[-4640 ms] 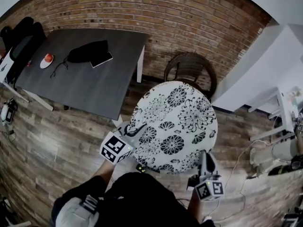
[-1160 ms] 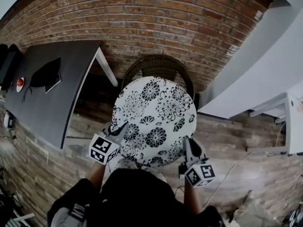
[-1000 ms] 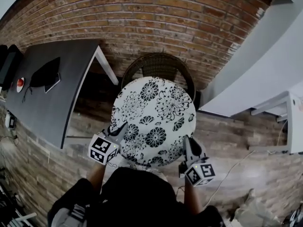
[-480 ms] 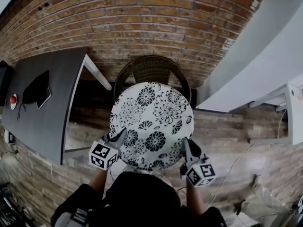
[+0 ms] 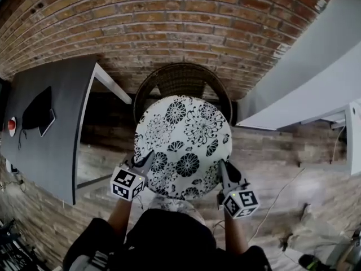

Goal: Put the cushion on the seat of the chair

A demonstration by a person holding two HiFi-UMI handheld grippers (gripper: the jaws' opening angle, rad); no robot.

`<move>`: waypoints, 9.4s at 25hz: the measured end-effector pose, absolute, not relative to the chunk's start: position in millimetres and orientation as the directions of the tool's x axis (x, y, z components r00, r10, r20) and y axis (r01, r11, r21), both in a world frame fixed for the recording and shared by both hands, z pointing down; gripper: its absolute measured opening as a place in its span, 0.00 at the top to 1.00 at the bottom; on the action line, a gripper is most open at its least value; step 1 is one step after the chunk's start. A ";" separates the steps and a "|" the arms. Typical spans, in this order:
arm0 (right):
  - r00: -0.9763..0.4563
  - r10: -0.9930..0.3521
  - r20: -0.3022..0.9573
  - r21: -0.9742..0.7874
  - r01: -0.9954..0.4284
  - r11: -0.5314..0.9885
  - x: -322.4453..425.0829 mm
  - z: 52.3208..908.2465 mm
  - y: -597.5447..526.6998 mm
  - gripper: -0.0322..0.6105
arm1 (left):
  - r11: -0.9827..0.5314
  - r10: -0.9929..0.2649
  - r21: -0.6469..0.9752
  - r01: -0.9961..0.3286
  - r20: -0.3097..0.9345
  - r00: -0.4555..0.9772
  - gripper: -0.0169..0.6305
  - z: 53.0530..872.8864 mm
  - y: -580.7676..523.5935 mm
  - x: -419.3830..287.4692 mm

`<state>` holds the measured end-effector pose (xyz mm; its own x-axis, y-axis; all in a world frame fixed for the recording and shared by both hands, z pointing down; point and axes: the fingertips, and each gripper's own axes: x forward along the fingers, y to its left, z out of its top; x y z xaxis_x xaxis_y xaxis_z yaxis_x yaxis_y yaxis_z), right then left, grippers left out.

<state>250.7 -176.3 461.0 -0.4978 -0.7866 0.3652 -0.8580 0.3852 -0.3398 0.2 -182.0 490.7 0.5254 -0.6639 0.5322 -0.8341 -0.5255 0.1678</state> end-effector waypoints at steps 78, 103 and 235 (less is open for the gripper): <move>-0.356 -0.582 0.731 -0.212 -0.929 0.302 219.0 747.4 -319.4 0.92 | -0.485 -0.399 0.333 -0.809 0.739 0.543 0.95 789.0 -314.7 -7.0; -0.355 -0.557 0.751 -0.210 -0.928 0.310 225.6 782.4 -337.0 0.92 | -0.444 -0.396 0.319 -0.837 0.768 0.503 0.95 823.2 -324.9 -5.8; -0.404 -0.748 0.526 -0.377 -0.899 0.221 250.2 616.6 -341.8 0.95 | -0.256 -0.688 0.230 -0.939 0.639 0.344 0.96 636.9 -340.8 -11.0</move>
<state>250.2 -341.8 616.6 -0.4045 -0.7481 0.5260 -0.8993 0.2208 -0.3775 -11.0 -340.8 636.9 0.3442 -0.6879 0.6390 -0.9389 -0.2561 0.2301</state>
